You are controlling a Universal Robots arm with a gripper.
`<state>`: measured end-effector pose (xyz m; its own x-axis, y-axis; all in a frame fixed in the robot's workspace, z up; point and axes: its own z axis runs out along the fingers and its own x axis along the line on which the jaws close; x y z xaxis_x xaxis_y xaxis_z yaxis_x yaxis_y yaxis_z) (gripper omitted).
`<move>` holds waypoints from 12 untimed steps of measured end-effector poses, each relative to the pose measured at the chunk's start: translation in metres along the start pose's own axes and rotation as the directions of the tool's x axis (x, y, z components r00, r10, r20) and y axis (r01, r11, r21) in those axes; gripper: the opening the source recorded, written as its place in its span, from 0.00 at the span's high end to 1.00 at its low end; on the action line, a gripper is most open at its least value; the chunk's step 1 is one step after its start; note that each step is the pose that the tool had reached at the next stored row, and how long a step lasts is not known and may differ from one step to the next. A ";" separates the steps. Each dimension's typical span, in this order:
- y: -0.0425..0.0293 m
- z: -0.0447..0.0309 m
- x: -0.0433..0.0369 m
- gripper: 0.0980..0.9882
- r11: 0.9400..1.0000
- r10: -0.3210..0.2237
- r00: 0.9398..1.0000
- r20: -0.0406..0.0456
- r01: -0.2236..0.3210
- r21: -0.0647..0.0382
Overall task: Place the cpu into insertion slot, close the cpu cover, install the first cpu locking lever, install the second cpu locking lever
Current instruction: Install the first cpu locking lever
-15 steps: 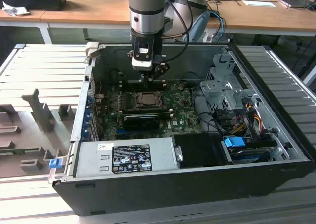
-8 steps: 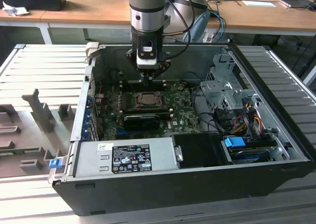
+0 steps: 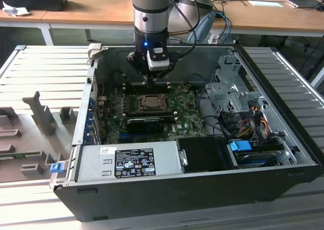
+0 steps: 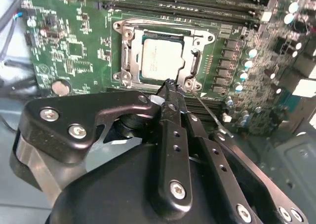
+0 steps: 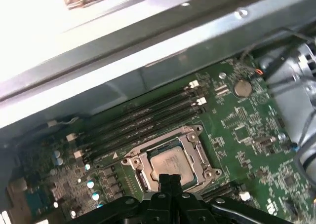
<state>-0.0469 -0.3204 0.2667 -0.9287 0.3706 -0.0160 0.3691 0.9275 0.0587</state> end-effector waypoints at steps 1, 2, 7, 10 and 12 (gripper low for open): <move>0.0000 0.0000 0.0000 0.99 1.000 -0.016 1.000 -0.001 0.016 0.000; 0.0000 0.0000 0.0000 0.99 0.999 -0.032 0.999 -0.002 0.032 -0.001; 0.0000 0.0002 0.0000 0.99 0.991 -0.133 0.991 -0.008 0.133 -0.003; -0.0001 0.0004 0.0000 0.99 0.977 -0.214 0.977 -0.012 0.214 -0.005; 0.0000 0.0006 0.0000 0.99 0.969 -0.246 0.969 -0.014 0.246 -0.005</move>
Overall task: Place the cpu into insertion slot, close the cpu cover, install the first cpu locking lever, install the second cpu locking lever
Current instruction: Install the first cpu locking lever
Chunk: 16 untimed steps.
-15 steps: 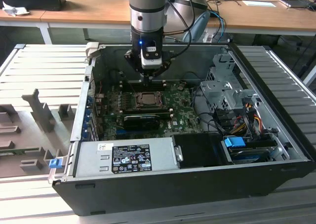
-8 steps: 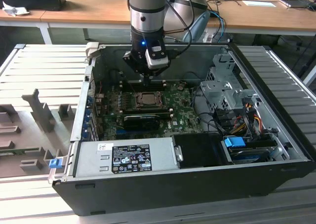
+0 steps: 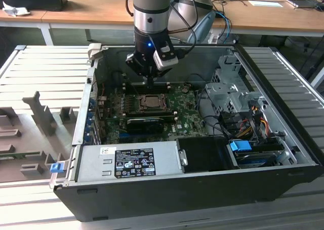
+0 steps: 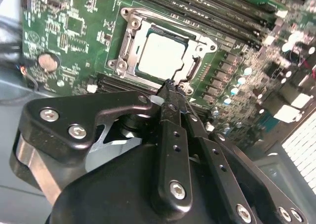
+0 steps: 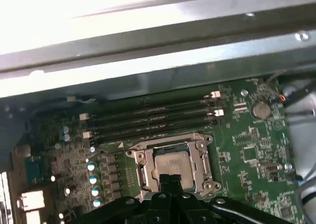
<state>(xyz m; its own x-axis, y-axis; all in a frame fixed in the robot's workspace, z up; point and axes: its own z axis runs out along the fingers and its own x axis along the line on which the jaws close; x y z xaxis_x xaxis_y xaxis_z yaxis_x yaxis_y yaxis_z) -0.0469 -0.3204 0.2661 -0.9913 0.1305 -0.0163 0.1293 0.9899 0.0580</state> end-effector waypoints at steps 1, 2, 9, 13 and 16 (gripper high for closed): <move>0.0000 0.0000 0.0000 0.99 1.000 -0.015 1.000 -0.001 0.015 0.001; -0.0001 0.0000 0.0000 0.99 1.000 -0.028 1.000 -0.001 0.028 0.002; -0.0001 0.0000 0.0007 0.99 0.999 -0.043 0.999 -0.002 0.043 0.002; -0.0004 -0.0001 0.0029 0.99 0.999 -0.043 0.999 -0.002 0.043 0.002; -0.0006 -0.0001 0.0045 0.99 0.999 -0.043 0.999 -0.002 0.043 0.002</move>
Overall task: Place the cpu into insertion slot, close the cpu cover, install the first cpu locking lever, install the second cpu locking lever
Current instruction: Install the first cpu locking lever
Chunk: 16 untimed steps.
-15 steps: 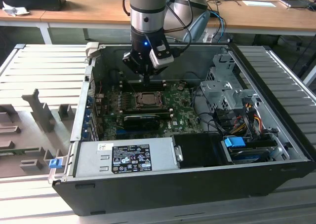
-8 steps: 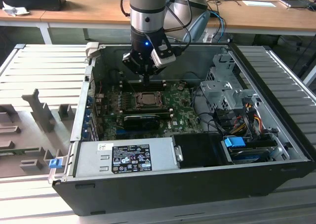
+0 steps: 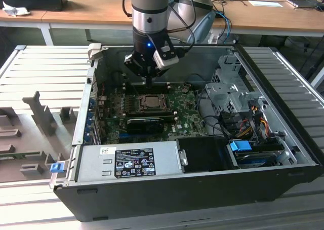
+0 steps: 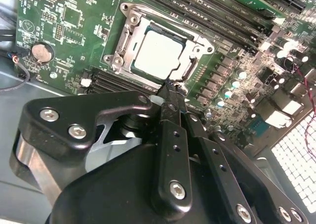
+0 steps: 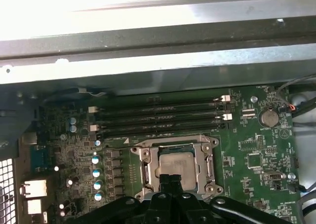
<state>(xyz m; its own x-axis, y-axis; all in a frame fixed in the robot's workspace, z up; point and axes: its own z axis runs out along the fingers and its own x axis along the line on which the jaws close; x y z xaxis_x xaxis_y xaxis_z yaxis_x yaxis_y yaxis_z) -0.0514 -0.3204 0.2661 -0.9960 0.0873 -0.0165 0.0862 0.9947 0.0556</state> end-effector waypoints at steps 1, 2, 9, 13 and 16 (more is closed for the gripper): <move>-0.0001 0.0000 0.0010 0.99 1.000 0.000 1.000 0.000 0.000 0.000; -0.0002 -0.0001 0.0025 0.99 1.000 0.000 1.000 0.000 0.000 0.000; -0.0018 0.0007 0.0201 0.99 0.999 -0.046 0.999 -0.003 0.046 -0.001; -0.0026 0.0005 0.0294 0.99 0.999 -0.046 0.999 -0.003 0.046 -0.001; -0.0030 0.0005 0.0351 0.99 0.999 -0.046 0.999 -0.003 0.046 -0.002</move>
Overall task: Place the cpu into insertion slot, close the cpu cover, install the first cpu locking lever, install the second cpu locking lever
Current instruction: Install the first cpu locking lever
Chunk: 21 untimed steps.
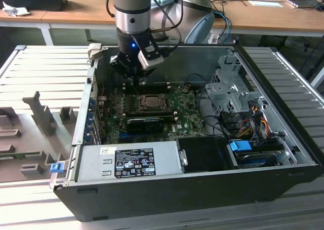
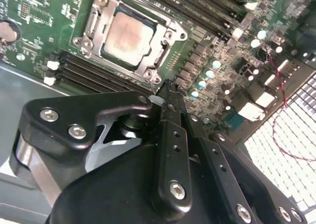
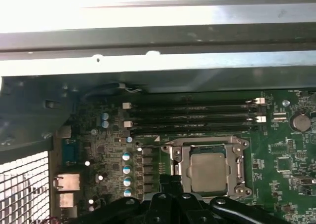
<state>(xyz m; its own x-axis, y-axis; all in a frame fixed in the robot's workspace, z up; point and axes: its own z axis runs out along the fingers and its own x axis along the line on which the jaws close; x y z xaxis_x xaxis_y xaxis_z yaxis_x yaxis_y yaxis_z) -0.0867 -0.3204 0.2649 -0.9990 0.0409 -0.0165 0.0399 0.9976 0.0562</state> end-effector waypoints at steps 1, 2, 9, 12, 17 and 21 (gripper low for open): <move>0.0000 0.0000 0.0000 0.99 1.000 0.000 1.000 0.000 0.000 0.000; 0.0000 0.0000 0.0001 0.99 1.000 0.000 1.000 0.000 0.000 0.000; -0.0001 -0.0001 0.0013 0.99 1.000 0.000 1.000 0.000 0.000 0.000; -0.0001 -0.0001 0.0018 0.99 1.000 0.000 1.000 0.000 0.000 0.000; -0.0002 -0.0001 0.0033 0.99 1.000 0.000 1.000 0.000 0.000 0.000; -0.0004 -0.0002 0.0085 0.99 1.000 0.000 1.000 0.000 0.000 0.000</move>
<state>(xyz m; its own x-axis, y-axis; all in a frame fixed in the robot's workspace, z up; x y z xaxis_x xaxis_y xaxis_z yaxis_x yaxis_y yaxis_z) -0.0952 -0.3204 0.2650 -0.9990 0.0407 -0.0165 0.0397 0.9976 0.0563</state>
